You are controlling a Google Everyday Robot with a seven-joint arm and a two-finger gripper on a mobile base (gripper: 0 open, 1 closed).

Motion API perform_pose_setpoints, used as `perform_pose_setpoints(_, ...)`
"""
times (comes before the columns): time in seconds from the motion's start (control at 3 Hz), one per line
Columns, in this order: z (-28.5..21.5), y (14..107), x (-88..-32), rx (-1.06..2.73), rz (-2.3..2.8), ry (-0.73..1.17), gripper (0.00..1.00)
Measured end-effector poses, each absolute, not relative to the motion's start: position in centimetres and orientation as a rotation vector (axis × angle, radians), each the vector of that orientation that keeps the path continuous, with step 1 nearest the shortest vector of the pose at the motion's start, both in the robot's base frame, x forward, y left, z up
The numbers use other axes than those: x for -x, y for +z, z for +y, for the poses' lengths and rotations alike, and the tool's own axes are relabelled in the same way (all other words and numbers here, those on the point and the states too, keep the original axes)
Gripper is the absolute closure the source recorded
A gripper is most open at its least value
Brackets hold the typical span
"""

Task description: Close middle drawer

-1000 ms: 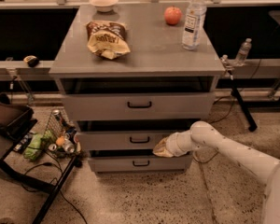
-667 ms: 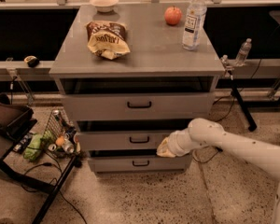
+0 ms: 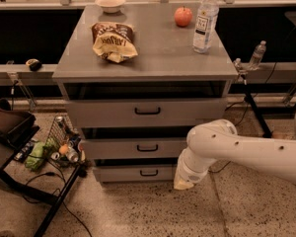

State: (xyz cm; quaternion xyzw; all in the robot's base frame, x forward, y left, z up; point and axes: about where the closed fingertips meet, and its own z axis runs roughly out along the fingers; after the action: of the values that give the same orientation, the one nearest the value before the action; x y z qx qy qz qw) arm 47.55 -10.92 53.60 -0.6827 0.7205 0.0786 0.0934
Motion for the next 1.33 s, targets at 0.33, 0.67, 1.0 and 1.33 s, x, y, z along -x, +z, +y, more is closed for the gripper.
perform_pose_setpoints(0.33, -13.6, 58.8, -42.7, 1.964, 2.362, 0.122, 1.00)
perform_pose_setpoints(0.67, -16.4, 64.8, -40.0, 1.777, 2.520, -0.098, 1.00)
perform_pose_setpoints(1.0, -16.9, 69.3, -40.0, 1.609, 2.550, -0.226, 0.85)
perform_pose_setpoints(1.33, -16.9, 69.4, -40.0, 1.608, 2.550, -0.227, 0.63)
